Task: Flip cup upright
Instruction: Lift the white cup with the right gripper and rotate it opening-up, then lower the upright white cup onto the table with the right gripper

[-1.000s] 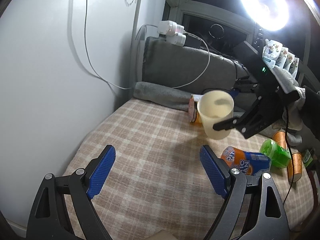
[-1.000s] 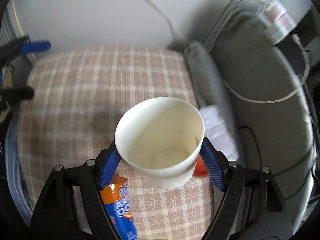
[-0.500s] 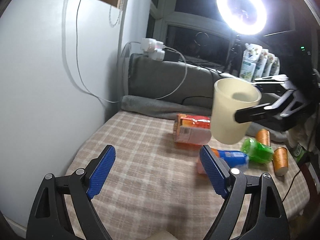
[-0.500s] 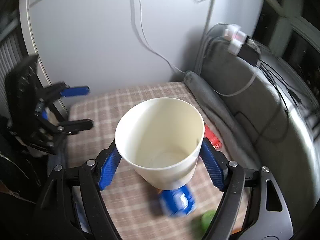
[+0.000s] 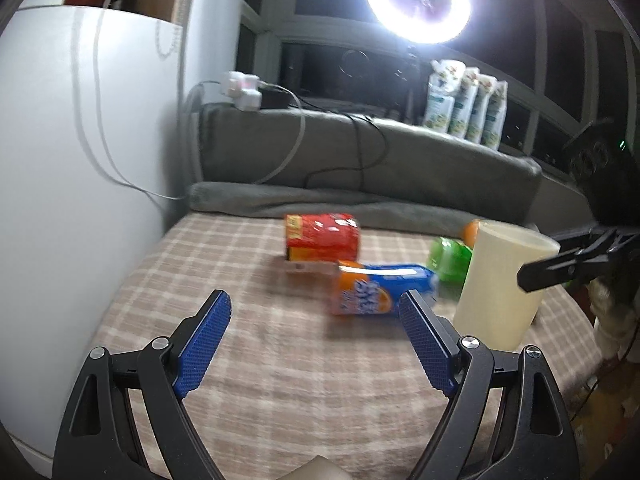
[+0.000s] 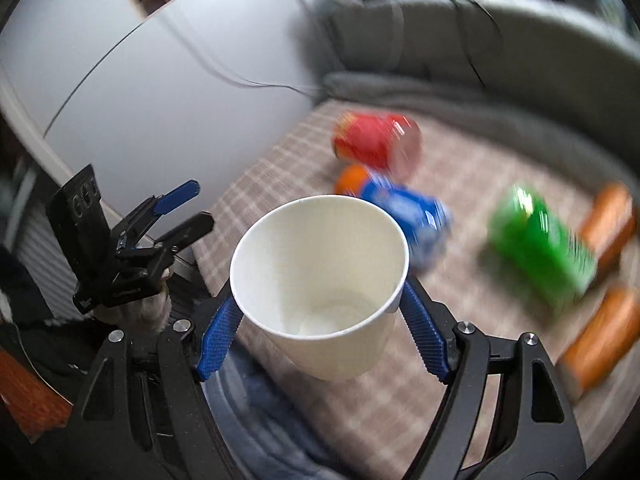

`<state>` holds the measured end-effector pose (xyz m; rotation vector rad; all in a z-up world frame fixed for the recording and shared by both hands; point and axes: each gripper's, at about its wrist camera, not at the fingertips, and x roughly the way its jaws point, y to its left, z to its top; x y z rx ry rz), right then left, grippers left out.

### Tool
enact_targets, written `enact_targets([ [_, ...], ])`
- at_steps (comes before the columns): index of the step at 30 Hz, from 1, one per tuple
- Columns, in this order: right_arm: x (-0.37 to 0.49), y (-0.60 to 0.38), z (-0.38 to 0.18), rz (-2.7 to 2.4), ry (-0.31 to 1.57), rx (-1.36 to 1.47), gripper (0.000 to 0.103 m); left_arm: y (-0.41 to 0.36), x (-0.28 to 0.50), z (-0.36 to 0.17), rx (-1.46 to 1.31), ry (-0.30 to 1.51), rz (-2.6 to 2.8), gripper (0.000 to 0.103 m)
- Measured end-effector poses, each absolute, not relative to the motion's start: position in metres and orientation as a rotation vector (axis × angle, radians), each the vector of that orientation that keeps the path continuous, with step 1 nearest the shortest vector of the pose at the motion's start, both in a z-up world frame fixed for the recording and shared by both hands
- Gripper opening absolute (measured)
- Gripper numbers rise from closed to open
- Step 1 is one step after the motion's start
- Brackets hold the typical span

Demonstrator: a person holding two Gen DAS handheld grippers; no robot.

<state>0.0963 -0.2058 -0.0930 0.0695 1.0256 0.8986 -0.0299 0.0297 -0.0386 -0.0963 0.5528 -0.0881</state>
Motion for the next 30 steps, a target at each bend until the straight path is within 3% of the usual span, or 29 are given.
enact_targets([
  [7,0.116,-0.245,-0.149,0.841,1.205,0.272,0.079,0.003,-0.022,-0.042,-0.084,0.617,-0.205,0.086],
  [14,0.13,-0.251,-0.163,0.847,1.236,0.336,0.079,-0.015,-0.006,-0.05,-0.123,0.714,-0.317,0.086],
  [23,0.144,-0.253,-0.16,0.816,1.194,0.354,0.08,-0.035,0.02,-0.065,-0.159,0.826,-0.411,0.086],
  [30,0.112,-0.28,-0.134,0.743,1.035,0.34,0.084,-0.048,0.051,-0.083,-0.268,0.961,-0.507,0.085],
])
